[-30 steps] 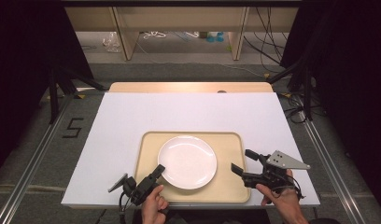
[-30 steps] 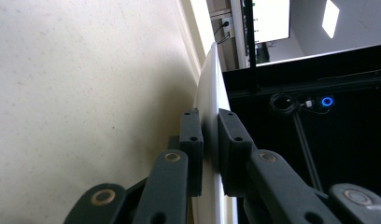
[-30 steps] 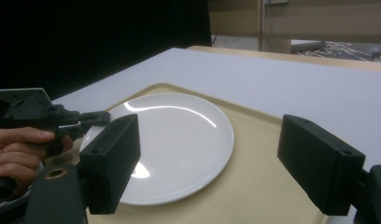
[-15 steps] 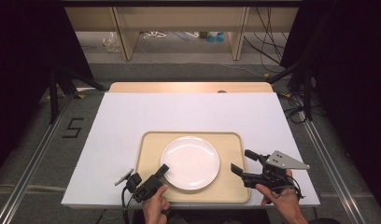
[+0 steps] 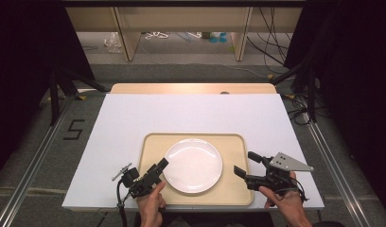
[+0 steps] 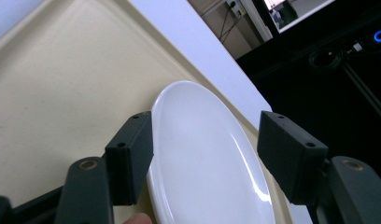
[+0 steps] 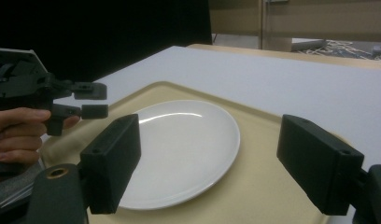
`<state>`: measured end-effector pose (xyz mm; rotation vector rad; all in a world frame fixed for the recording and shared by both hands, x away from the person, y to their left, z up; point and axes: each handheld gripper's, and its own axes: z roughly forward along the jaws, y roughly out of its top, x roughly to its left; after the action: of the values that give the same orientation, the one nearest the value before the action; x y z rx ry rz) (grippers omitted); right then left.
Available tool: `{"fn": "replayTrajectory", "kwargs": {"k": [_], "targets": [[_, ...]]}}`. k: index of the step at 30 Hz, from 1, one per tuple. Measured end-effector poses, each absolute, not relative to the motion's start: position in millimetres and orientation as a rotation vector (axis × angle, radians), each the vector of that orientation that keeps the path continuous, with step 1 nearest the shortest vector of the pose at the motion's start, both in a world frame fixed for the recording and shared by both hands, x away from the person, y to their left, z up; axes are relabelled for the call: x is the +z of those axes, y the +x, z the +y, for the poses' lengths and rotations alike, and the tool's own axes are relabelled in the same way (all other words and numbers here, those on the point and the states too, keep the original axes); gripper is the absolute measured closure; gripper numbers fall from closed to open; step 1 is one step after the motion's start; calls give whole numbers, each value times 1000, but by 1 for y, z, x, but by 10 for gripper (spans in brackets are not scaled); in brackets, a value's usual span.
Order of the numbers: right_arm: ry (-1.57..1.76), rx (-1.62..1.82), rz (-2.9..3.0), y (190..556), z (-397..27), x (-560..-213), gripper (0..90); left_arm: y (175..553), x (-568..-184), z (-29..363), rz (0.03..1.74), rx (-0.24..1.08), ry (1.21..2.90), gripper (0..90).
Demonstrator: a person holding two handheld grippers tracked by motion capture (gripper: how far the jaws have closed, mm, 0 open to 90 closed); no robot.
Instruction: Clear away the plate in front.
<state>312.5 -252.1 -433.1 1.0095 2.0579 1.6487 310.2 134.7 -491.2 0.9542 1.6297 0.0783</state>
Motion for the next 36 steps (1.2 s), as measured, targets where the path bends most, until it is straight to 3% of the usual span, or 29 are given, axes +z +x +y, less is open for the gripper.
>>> {"fn": "replayTrajectory", "kwargs": {"k": [21,36], "targets": [[1015,1642,2072,312,-253,-432,223,307,-472,127,1410,207,1237,158],[1001,1658,2057,312,-252,-433,222,298,-463,129,1238,242,1309,158]]}}
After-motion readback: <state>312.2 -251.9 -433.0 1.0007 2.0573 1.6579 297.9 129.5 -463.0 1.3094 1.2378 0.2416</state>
